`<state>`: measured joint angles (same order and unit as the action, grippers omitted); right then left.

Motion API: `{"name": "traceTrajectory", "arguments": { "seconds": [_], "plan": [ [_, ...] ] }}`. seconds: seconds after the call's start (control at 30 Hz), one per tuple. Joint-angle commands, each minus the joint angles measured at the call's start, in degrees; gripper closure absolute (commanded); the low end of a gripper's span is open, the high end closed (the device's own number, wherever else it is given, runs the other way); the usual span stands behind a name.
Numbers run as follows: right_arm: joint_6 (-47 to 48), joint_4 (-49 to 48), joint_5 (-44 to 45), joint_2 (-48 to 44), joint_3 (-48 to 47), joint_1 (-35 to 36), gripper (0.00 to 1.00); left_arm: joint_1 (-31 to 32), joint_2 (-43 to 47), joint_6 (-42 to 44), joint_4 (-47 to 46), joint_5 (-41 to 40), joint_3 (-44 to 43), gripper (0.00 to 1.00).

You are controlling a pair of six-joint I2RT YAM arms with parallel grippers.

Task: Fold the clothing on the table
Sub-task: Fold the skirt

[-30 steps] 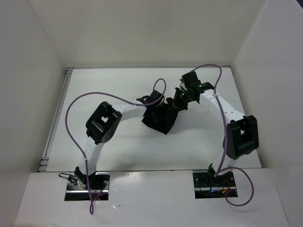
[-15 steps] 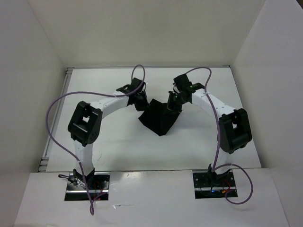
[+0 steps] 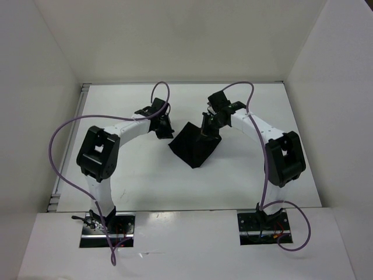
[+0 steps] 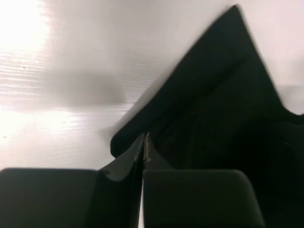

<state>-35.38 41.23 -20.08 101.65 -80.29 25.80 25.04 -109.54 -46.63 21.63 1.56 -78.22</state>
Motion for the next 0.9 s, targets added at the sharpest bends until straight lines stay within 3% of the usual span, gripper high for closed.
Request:
{"name": "traceTrajectory", "arguments": {
  "seconds": [0.0,0.37,0.8,0.87],
  "plan": [
    [-0.48,-0.89,0.82,0.13,-3.03,0.83,1.00,-0.25,-1.82,0.66,-1.58,1.42,0.96,1.00],
    [-1.01,-0.89,0.83,1.27,-3.56,1.88,1.00,0.44,-5.51,-0.39,-4.40,3.80,5.27,1.00],
    [-0.48,0.25,-0.22,13.04,-14.80,4.78,1.00,1.59,-5.51,-1.44,-6.25,6.08,6.50,1.00],
    [-0.48,0.25,-0.75,15.24,-15.86,4.78,0.79,1.59,-5.51,-1.44,-5.72,6.08,6.50,1.00]
  ]
}}
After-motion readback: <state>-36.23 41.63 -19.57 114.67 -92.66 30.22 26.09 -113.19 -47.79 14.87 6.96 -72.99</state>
